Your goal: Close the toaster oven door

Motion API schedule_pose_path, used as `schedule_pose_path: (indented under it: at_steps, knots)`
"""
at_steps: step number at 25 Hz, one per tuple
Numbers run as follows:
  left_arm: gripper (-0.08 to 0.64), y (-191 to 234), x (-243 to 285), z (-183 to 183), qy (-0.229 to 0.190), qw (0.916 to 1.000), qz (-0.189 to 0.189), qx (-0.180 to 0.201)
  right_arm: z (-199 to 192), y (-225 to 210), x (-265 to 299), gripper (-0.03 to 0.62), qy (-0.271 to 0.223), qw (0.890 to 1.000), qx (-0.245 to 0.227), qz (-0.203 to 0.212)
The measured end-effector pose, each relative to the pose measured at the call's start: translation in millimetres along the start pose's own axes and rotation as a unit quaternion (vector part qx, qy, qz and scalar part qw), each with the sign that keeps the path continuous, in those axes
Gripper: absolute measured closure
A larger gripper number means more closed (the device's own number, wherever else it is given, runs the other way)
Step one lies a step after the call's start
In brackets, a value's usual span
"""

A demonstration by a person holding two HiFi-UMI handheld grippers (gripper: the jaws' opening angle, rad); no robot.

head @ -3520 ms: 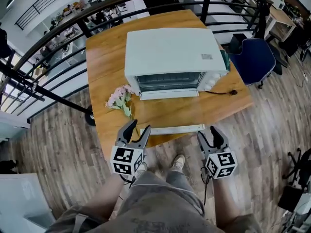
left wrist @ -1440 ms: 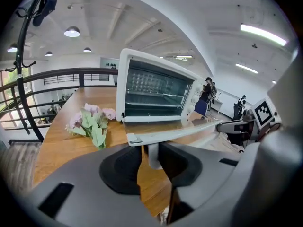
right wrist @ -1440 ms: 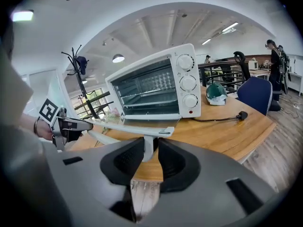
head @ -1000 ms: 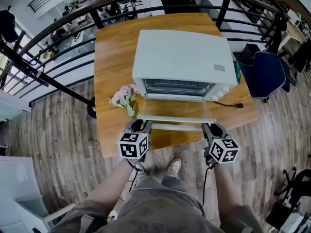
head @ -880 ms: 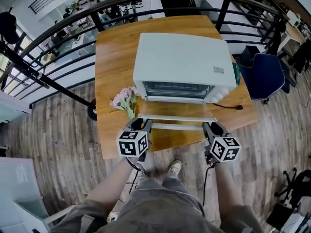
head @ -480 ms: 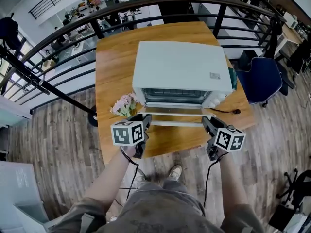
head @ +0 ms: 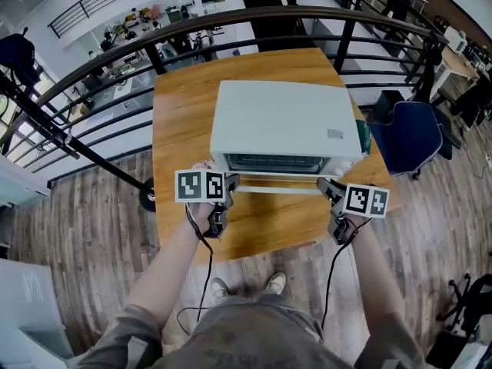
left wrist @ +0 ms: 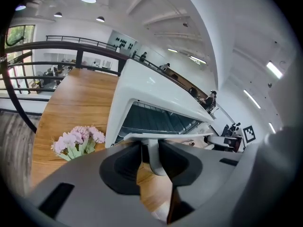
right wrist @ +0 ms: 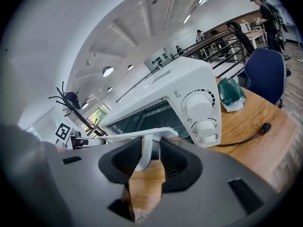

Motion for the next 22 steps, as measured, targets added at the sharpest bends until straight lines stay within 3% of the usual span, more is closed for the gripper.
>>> schedule_pose_path:
  at_steps: [4, 9, 14, 22]
  knots:
    - [0.433, -4, 2, 11, 0.016, 0.9998, 0.009, -0.004, 13, 2, 2, 0.456, 0.025, 0.999, 0.006, -0.022]
    - [0.433, -2, 4, 19, 0.043, 0.999, 0.012, -0.005, 25, 5, 12, 0.456, 0.093, 0.993, -0.018, -0.067]
    - [0.433, 0, 12, 25, 0.052, 0.9984, 0.013, -0.019, 33, 0, 18, 0.456, 0.111, 0.991, 0.001, -0.074]
    - [0.426, -1, 11, 24, 0.08, 0.9961, 0.033, -0.013, 34, 0, 19, 0.451, 0.155, 0.985, -0.007, -0.073]
Point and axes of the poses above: the fingertips, and each gripper's own axes: x forward along the fingers, y to its left, z out of its top, the point moved 7 cm from there along -x, backward along the fingers, and after that the axes turned 10 degrees about z, right-handed, at the moved point
